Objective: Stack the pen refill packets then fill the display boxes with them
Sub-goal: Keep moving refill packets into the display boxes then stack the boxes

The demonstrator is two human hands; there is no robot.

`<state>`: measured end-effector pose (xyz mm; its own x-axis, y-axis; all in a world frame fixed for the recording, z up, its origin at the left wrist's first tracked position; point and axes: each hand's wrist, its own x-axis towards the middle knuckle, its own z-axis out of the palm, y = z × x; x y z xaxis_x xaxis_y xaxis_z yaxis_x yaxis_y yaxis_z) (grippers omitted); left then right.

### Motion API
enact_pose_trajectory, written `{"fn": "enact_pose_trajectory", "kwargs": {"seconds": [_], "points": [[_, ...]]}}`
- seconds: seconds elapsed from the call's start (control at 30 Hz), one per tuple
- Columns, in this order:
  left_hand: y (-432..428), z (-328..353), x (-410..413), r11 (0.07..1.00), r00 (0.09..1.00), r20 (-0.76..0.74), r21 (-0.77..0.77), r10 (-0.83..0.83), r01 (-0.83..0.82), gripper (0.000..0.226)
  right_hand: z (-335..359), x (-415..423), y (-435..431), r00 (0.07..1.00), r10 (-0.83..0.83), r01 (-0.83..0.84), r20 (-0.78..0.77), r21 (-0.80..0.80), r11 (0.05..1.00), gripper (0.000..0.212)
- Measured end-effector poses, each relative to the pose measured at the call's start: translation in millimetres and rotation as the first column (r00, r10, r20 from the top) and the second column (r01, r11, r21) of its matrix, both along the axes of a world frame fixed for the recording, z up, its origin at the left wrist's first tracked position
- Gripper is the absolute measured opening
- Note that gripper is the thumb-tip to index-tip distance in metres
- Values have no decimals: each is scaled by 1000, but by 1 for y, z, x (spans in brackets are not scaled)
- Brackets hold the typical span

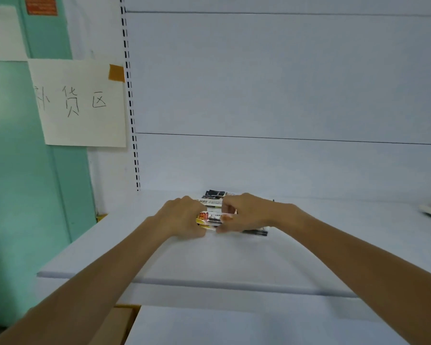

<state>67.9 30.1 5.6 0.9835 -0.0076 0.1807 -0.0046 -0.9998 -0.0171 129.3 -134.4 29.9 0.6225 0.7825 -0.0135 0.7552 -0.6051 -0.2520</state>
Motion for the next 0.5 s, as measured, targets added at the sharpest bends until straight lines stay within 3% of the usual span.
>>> {"fn": "enact_pose_trajectory", "kwargs": {"seconds": [0.1, 0.17, 0.23, 0.33, 0.47, 0.5], "points": [[5, 7, 1, 975, 983, -185, -221, -1, -41, 25, -12, 5, -7, 1000, 3, -3, 10, 16, 1000, 30], [3, 8, 2, 961, 974, -224, -274, -35, -29, 26, -19, 9, -11, 995, 26, -26, 94, -4, 1000, 30], [-3, 4, 1, 984, 990, -140, -176, -37, 12, 22, -24, 11, -13, 980, 52, -51, 191, -7, 999, 27], [-15, -9, 2, 995, 994, -43, 3, -103, 103, 32, -26, 10, -14, 981, 69, -77, 179, 36, 996, 26], [-14, -16, 5, 967, 995, -3, -236, -95, 92, 4, -26, 15, -27, 994, -42, 24, 101, 175, 984, 33], [-14, -17, 7, 951, 997, 27, -299, -68, 73, 13, -27, 15, -32, 994, -106, 95, 24, 289, 953, 40]]}}
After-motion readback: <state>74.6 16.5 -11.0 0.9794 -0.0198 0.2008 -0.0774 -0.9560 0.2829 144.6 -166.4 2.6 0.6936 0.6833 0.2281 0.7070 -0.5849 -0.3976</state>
